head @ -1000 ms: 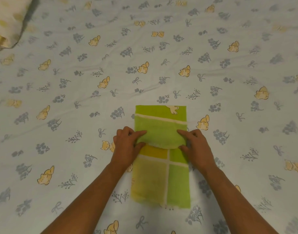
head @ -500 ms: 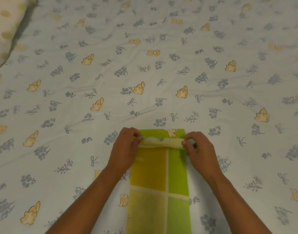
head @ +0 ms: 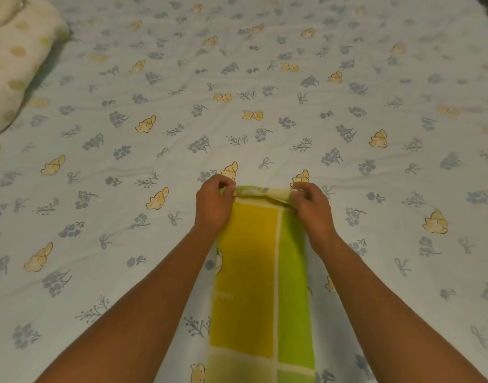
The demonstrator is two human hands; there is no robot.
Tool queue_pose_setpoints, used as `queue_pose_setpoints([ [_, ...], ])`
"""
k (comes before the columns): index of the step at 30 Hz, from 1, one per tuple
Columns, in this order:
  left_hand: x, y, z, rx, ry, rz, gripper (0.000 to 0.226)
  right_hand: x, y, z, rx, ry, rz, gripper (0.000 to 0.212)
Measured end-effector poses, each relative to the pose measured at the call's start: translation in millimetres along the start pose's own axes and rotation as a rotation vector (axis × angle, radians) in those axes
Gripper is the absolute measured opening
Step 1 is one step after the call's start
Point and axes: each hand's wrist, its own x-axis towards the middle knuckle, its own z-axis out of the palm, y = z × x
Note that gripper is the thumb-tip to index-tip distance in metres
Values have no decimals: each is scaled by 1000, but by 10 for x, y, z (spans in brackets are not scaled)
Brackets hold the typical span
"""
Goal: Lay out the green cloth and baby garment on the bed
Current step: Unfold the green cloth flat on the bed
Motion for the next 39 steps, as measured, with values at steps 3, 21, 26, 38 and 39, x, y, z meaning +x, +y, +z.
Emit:
queue_pose_setpoints([
  [3, 50, 28, 28, -46, -15, 5, 32, 23, -2, -5, 121, -120, 0, 58],
  [21, -449, -226, 67, 673, -353, 70, 67, -138, 292, -373, -743, -207, -109, 56],
  [26, -620, 661, -440, 550, -406, -15, 51, -687, -360, -1145, -562, -153, 5, 52],
  [38, -1603, 4478, -2112, 520, -463, 287, 61, -2985, -3360, -3265, -461, 111, -153, 65],
  [39, -1749, 4837, -2201, 519, -448, 334, 61, -3200, -3560, -3499, -463, 143, -173, 66],
])
